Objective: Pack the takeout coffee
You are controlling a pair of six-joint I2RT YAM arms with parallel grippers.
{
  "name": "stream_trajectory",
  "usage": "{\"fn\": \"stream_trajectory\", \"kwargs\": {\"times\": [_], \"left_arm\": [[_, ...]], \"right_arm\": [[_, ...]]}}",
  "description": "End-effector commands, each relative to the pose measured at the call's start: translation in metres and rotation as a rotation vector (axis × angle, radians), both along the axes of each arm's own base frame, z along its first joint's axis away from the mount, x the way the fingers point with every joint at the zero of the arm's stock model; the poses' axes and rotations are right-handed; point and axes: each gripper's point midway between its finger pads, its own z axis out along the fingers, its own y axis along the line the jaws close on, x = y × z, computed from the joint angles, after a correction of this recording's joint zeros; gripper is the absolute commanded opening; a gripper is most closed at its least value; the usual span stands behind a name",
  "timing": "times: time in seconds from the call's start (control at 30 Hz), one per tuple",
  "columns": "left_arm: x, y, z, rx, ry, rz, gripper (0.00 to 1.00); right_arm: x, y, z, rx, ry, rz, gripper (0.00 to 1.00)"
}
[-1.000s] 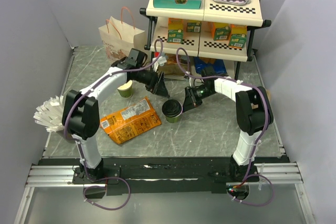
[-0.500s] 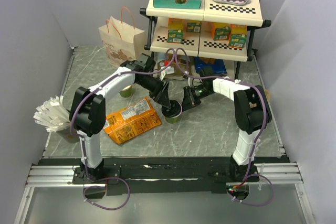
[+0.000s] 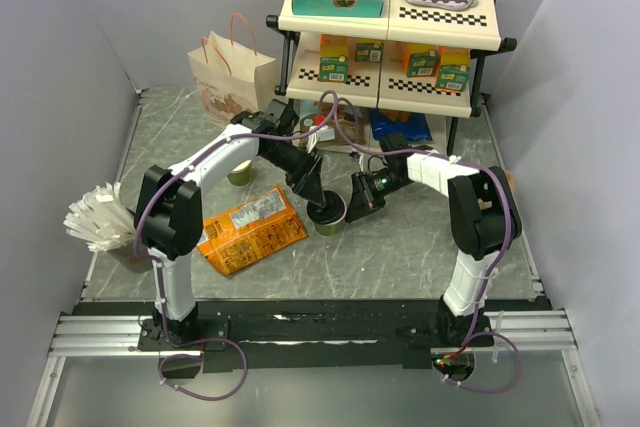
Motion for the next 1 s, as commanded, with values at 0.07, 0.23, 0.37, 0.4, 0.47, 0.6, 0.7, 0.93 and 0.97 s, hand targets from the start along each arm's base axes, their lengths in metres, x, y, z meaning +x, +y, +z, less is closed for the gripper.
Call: {"fn": "stream_trajectory", "kwargs": {"times": [0.07, 0.23, 0.37, 0.4, 0.47, 0.6, 0.7, 0.93, 0.97], "left_arm": [[-0.021, -0.008, 0.018, -0.065, -0.027, -0.090, 0.72], [-0.029, -0.014, 0.014, -0.060, -0.046, -0.106, 0.74], [-0.035, -0.018, 0.008, -0.054, -0.038, -0.118, 0.75], [-0.036, -0.019, 0.006, -0.053, -0.033, -0.119, 0.75], [-0.037, -0.020, 0.006, -0.051, -0.030, -0.117, 0.75], [-0.037, -0.023, 0.006, -0.054, -0.033, -0.125, 0.75], [-0.034, -0.028, 0.012, -0.072, -0.035, -0.124, 0.75], [-0.029, -0.034, 0.013, -0.084, -0.034, -0.117, 0.75], [-0.029, -0.034, 0.012, -0.083, -0.032, -0.115, 0.75]], "right_arm": [[-0.025, 0.014, 0.020, 0.063, 0.064, 0.029, 0.21], [-0.034, 0.022, 0.021, 0.089, 0.113, 0.034, 0.21], [-0.032, 0.024, 0.019, 0.092, 0.137, 0.030, 0.21], [-0.030, 0.025, 0.018, 0.096, 0.142, 0.028, 0.21], [-0.027, 0.026, 0.019, 0.103, 0.132, 0.026, 0.21], [-0.024, 0.029, 0.020, 0.106, 0.146, 0.014, 0.21], [-0.023, 0.030, 0.018, 0.104, 0.155, 0.009, 0.21], [-0.023, 0.031, 0.017, 0.098, 0.147, 0.010, 0.21], [-0.024, 0.031, 0.016, 0.097, 0.150, 0.010, 0.21]]}}
